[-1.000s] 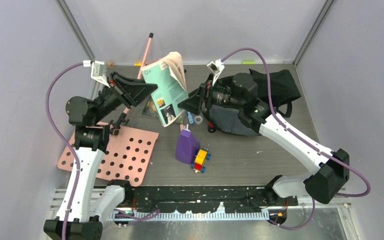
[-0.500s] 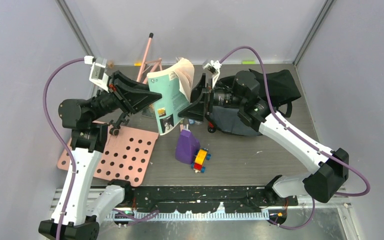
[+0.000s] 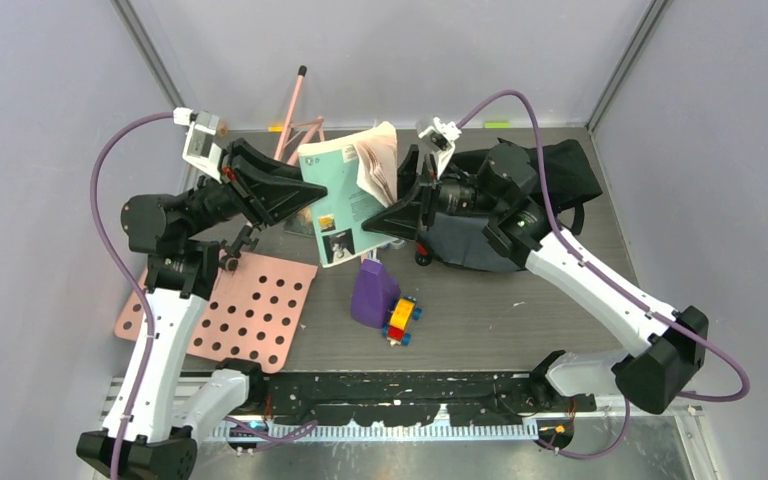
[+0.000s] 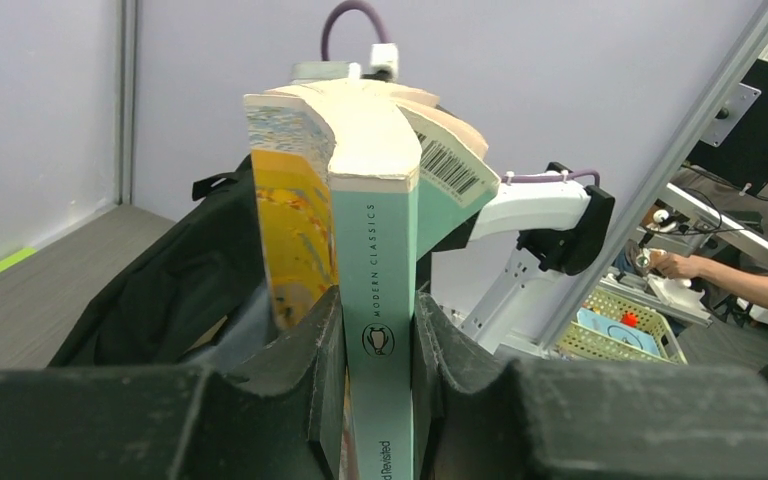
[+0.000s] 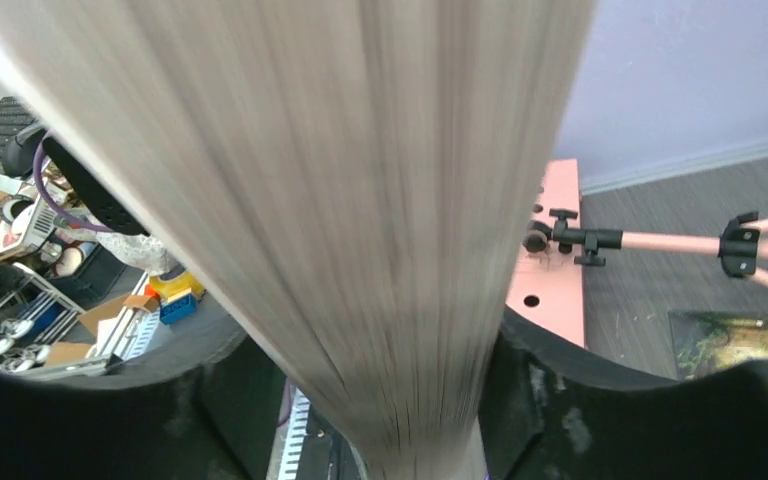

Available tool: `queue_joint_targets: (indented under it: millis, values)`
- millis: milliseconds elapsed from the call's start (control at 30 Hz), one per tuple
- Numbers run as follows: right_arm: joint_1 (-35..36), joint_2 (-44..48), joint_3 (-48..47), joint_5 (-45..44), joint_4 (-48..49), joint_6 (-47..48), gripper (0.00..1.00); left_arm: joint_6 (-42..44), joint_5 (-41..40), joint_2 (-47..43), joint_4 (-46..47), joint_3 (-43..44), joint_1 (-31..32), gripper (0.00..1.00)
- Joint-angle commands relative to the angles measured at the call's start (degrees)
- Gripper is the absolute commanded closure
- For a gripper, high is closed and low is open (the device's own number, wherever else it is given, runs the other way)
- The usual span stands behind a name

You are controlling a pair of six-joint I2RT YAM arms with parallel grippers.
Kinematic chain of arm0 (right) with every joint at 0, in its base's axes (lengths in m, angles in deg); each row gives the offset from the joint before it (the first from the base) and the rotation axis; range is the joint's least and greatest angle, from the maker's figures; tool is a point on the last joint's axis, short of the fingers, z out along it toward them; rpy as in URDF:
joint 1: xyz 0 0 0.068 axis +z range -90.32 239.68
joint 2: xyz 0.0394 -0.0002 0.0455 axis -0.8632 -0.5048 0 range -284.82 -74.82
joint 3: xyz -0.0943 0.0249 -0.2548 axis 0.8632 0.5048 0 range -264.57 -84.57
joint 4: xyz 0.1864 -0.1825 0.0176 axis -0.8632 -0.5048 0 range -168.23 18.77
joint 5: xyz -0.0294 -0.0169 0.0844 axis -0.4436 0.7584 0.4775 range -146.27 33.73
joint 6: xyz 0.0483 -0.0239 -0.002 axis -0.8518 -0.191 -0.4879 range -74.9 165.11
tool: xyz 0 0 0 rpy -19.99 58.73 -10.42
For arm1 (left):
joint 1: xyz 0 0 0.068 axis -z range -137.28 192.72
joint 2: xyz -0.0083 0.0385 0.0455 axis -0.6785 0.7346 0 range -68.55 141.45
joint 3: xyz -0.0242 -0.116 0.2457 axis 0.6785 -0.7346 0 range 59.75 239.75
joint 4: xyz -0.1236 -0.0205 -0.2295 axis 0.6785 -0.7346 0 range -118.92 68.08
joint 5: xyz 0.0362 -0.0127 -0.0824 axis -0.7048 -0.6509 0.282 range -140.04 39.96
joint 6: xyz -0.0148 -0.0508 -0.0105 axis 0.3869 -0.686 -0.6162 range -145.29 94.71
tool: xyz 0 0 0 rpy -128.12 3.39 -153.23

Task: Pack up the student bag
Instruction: Pick up the book from the center of the board.

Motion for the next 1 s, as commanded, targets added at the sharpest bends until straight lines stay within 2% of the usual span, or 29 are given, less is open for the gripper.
queue_joint_targets:
  millis: [0, 100, 133, 167, 200, 267, 300, 367, 400, 500, 567, 667, 800, 967]
  values:
    - [0.3, 4.5, -0.1, -0.1, 6.5, -1.0, 0.43, -0.3, -2.4, 0.5, 5.8, 0.2, 0.5, 1.00]
    - [0.3, 5.8, 0.3, 0.0, 6.6, -1.3, 0.55, 0.7, -3.1, 1.5, 5.5, -0.2, 0.5, 1.00]
    - [0.3, 6.1, 0.6, -0.1, 6.9, -1.4, 0.66, 1.0, -3.2, 1.8, 5.5, -0.4, 0.5, 1.00]
    - [0.3, 6.6, 0.7, -0.7, 7.0, -1.5, 0.72, 1.3, -3.2, 2.0, 5.4, -0.7, 0.5, 1.00]
    - [0.3, 6.8, 1.1, -2.0, 6.9, -1.5, 0.84, 1.8, -3.3, 2.2, 5.1, -1.0, 0.5, 1.00]
    - [0.3, 7.9, 2.1, -5.0, 6.4, -0.8, 0.97, 5.8, -4.1, 2.1, 2.1, -1.5, 0.5, 1.00]
    - [0.3, 8.8, 2.5, -6.4, 5.8, 0.4, 0.99, 8.5, -4.7, 2.0, -0.7, -1.7, 0.5, 1.00]
    - [0.3, 10.5, 3.0, -12.0, 1.4, 4.2, 0.99, 15.7, -7.1, 1.4, -8.7, -1.8, 0.5, 0.99]
    - [0.3, 11.6, 3.1, -16.2, -2.8, 5.8, 1.00, 19.1, -8.5, 1.2, -13.1, -1.7, 0.5, 0.91]
    - [0.3, 14.5, 2.8, -23.9, -12.5, 14.3, 1.00, 28.8, -11.6, 1.7, -23.1, -1.6, 0.9, 0.44]
    - [0.3, 17.2, 2.8, -29.3, -20.5, 18.8, 1.00, 34.1, -15.1, 2.1, -28.4, -2.2, 2.3, 0.28]
    - [0.3, 22.9, 4.0, -35.6, -30.3, 24.0, 1.00, 39.6, -21.9, 2.7, -31.7, -4.4, 7.5, 0.22]
    - [0.3, 28.8, 5.1, -41.7, -40.0, 30.8, 1.00, 44.5, -29.8, 5.3, -29.8, -6.7, 17.5, 0.22]
    - [0.3, 32.3, 4.7, -55.7, -53.2, 38.7, 1.00, 53.2, -32.4, 13.3, -26.0, -6.3, 27.3, 0.24]
